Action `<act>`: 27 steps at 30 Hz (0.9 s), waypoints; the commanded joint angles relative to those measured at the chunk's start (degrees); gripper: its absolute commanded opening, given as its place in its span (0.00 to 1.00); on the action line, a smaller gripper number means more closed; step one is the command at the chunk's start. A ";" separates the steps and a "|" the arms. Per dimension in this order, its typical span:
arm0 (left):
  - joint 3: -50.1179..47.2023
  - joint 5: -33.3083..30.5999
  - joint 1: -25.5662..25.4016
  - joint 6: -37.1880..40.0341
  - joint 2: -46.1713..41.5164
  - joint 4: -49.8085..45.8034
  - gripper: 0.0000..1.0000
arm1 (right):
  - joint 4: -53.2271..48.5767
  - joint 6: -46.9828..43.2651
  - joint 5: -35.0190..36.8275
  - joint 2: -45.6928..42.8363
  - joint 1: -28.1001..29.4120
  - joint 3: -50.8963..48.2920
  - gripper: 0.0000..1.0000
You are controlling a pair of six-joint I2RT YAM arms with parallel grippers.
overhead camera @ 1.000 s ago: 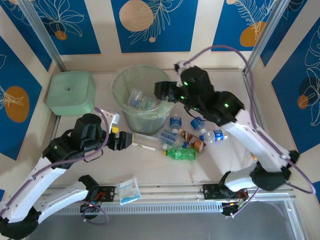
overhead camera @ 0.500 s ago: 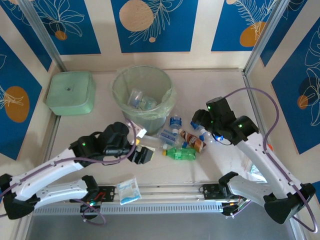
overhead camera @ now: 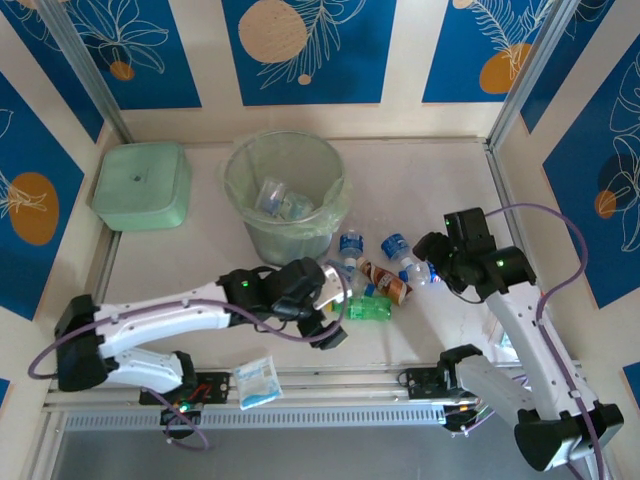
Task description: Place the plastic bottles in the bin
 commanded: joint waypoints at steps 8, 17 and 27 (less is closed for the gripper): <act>10.58 -3.35 -0.88 14.23 18.71 5.01 0.85 | -4.60 -1.13 -4.95 -3.87 -5.37 1.20 0.77; 15.35 -4.56 -1.39 15.68 27.40 5.46 0.83 | -5.34 -2.95 -7.36 -5.24 -9.28 1.04 0.77; 15.15 -3.24 -2.87 14.82 29.96 2.72 0.72 | -4.95 -4.66 -10.43 -5.99 -13.57 0.74 0.77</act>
